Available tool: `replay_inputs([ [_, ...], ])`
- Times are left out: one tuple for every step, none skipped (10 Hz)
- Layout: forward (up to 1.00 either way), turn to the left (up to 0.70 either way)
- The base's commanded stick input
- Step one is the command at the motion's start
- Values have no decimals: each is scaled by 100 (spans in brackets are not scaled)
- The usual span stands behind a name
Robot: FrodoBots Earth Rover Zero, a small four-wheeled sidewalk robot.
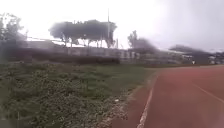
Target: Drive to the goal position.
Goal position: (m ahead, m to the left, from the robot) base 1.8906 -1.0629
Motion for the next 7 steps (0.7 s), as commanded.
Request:
replay_inputs([
  [50,-46],
  [50,-46],
  [50,-46],
  [50,-46],
  [50,-46],
  [50,-46],
  [50,-46],
])
